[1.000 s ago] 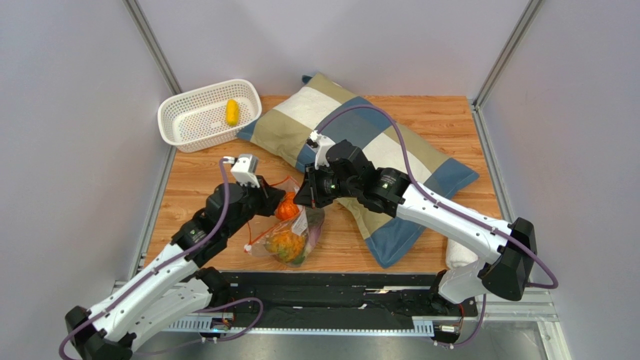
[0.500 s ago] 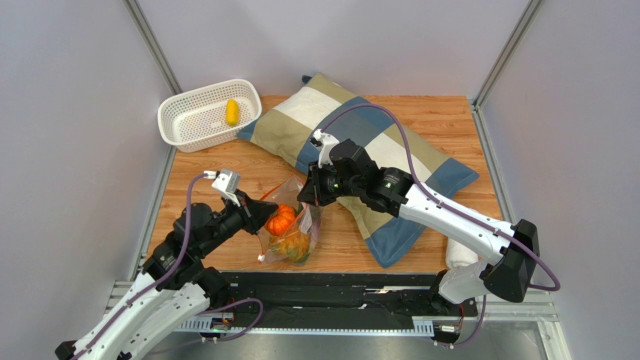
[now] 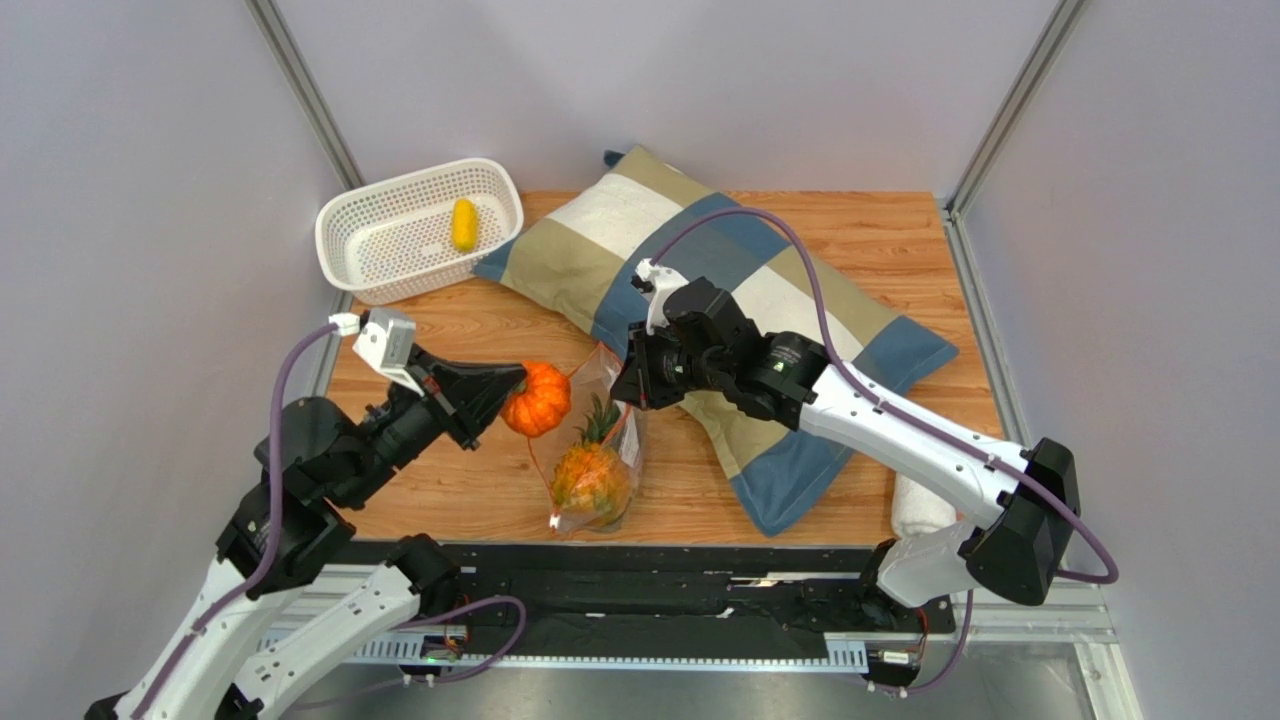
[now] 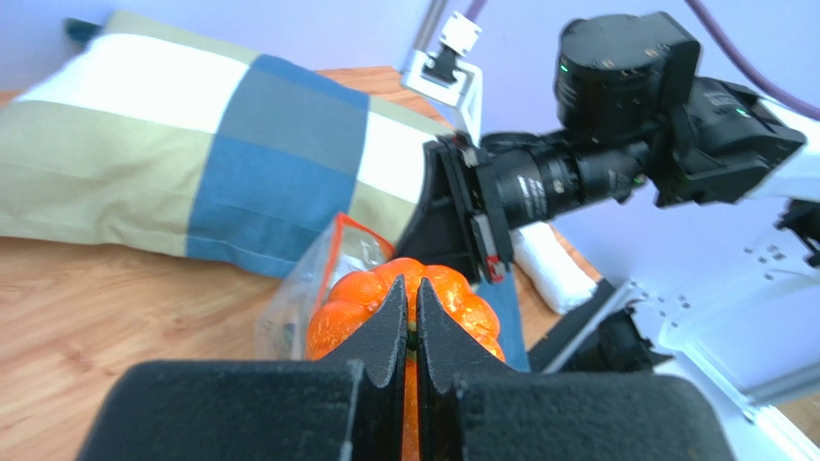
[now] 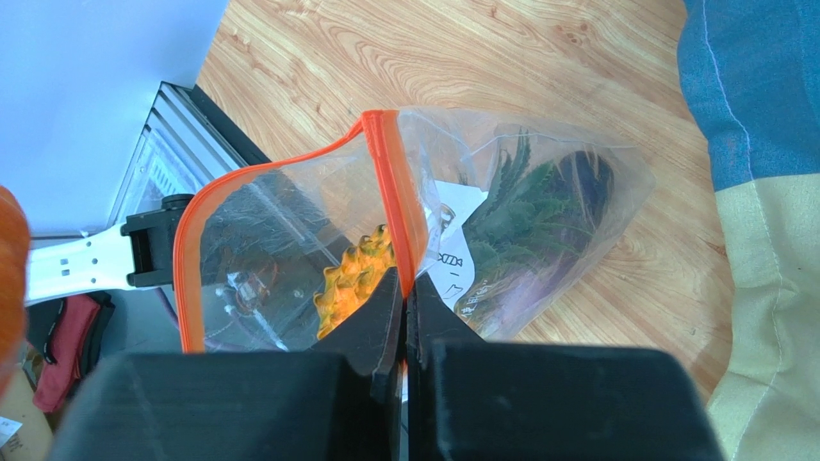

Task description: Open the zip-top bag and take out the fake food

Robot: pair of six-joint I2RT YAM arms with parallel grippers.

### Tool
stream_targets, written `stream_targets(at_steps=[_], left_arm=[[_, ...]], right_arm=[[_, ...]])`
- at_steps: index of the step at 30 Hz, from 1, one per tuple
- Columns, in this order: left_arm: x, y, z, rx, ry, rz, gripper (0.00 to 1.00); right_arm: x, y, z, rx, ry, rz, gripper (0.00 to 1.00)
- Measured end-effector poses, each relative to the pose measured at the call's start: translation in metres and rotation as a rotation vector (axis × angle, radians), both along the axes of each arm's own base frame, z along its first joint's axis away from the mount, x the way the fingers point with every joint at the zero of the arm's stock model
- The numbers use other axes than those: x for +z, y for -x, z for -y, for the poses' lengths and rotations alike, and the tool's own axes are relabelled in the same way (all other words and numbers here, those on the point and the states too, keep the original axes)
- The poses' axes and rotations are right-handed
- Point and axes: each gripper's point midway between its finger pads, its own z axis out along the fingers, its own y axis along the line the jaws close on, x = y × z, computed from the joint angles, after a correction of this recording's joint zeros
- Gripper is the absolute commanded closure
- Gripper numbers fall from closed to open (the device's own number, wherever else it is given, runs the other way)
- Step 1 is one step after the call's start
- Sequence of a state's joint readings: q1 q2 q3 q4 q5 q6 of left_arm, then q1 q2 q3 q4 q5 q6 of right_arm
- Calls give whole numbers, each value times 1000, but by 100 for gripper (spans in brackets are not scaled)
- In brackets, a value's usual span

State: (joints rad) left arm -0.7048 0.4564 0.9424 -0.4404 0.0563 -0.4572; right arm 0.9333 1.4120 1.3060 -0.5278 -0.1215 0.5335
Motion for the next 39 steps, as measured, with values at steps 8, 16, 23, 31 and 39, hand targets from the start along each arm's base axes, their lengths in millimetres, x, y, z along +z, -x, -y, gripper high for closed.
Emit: stream_targets(at_steps=[8, 16, 23, 31, 39], left_arm=[[24, -65, -9, 249, -116, 3, 100], [37, -170, -61, 600, -151, -36, 100], [-13, -274, -114, 816, -232, -104, 100], [-78, -386, -190, 955, -231, -172, 100], [-133, -472, -260, 1029, -186, -214, 100]], right_arm=[[-1, 3, 4, 11, 7, 7, 100], [3, 9, 7, 41, 1, 24, 100], [10, 18, 5, 96, -24, 20, 100], [12, 29, 2, 152, -43, -3, 100], [19, 37, 12, 167, -40, 5, 100]])
